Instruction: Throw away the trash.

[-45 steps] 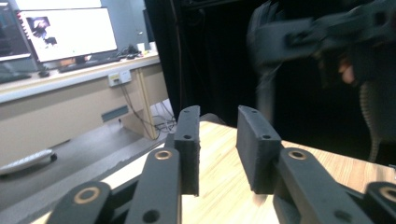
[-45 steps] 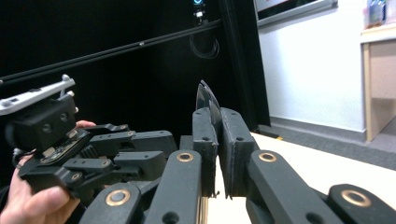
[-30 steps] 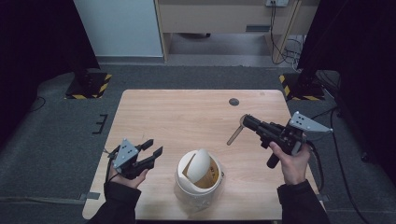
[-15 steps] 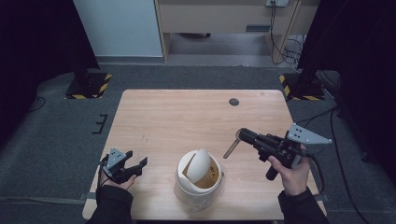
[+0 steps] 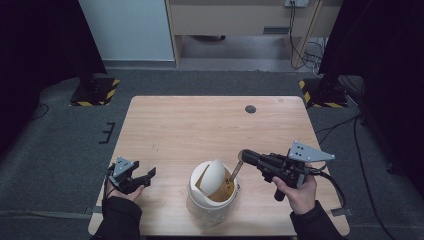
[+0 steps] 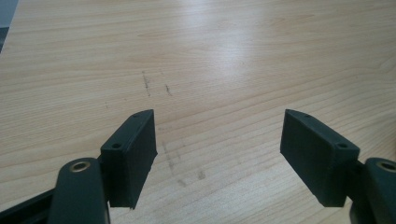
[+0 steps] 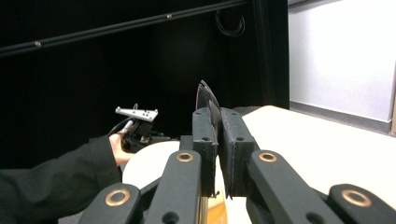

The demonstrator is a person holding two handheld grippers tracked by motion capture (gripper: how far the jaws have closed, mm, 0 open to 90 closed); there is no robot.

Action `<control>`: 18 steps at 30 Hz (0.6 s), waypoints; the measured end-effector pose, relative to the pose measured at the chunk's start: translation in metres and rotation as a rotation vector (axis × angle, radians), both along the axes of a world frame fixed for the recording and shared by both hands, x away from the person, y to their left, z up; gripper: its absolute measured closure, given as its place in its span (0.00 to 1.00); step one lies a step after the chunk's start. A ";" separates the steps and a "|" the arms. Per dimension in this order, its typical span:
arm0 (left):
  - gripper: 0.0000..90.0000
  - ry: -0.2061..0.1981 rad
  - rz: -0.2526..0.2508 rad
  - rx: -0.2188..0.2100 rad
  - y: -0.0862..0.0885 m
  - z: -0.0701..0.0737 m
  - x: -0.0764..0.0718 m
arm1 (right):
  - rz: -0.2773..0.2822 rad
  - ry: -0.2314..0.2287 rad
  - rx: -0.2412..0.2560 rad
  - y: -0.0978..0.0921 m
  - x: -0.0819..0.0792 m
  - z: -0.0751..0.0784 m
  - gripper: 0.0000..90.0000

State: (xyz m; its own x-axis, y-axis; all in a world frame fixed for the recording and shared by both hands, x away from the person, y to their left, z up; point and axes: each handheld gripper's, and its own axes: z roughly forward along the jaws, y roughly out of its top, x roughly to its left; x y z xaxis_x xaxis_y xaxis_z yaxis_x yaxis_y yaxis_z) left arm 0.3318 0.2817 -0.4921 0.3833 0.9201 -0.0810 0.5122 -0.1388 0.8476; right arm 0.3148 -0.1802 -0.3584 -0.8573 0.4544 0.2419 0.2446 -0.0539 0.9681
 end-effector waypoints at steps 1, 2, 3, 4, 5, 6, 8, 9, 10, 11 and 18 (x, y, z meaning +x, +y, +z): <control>0.30 0.001 -0.001 0.002 0.000 0.000 0.000 | 0.003 0.003 -0.008 0.002 0.000 -0.002 0.95; 0.30 0.002 -0.004 0.003 0.000 0.000 0.000 | 0.005 0.006 -0.015 0.003 0.000 -0.003 0.95; 0.30 0.000 -0.004 0.008 0.000 0.000 0.000 | 0.010 0.008 -0.021 0.005 0.000 -0.005 0.95; 0.30 0.002 -0.008 0.003 -0.001 0.000 0.000 | 0.013 0.014 -0.027 0.006 0.000 -0.006 0.95; 0.30 0.004 -0.011 0.004 -0.001 0.000 0.000 | 0.014 0.013 -0.032 0.008 0.000 -0.007 0.95; 0.30 0.004 -0.012 0.004 -0.001 0.000 0.000 | 0.017 0.016 -0.039 0.009 -0.001 -0.009 0.95; 0.30 0.005 -0.011 0.004 -0.001 0.000 0.001 | 0.022 0.022 -0.053 0.013 -0.001 -0.013 0.95; 0.30 0.006 -0.011 0.004 -0.001 0.000 0.001 | 0.026 0.026 -0.063 0.015 -0.001 -0.015 0.95; 0.30 0.007 -0.010 0.004 0.000 -0.001 0.001 | 0.030 0.031 -0.070 0.017 -0.002 -0.017 0.95; 0.30 0.008 -0.009 0.004 0.000 -0.001 0.001 | 0.033 0.034 -0.080 0.019 -0.002 -0.018 0.95; 0.30 0.010 -0.011 0.004 0.000 -0.001 0.001 | 0.030 0.047 -0.075 0.019 -0.002 -0.018 0.88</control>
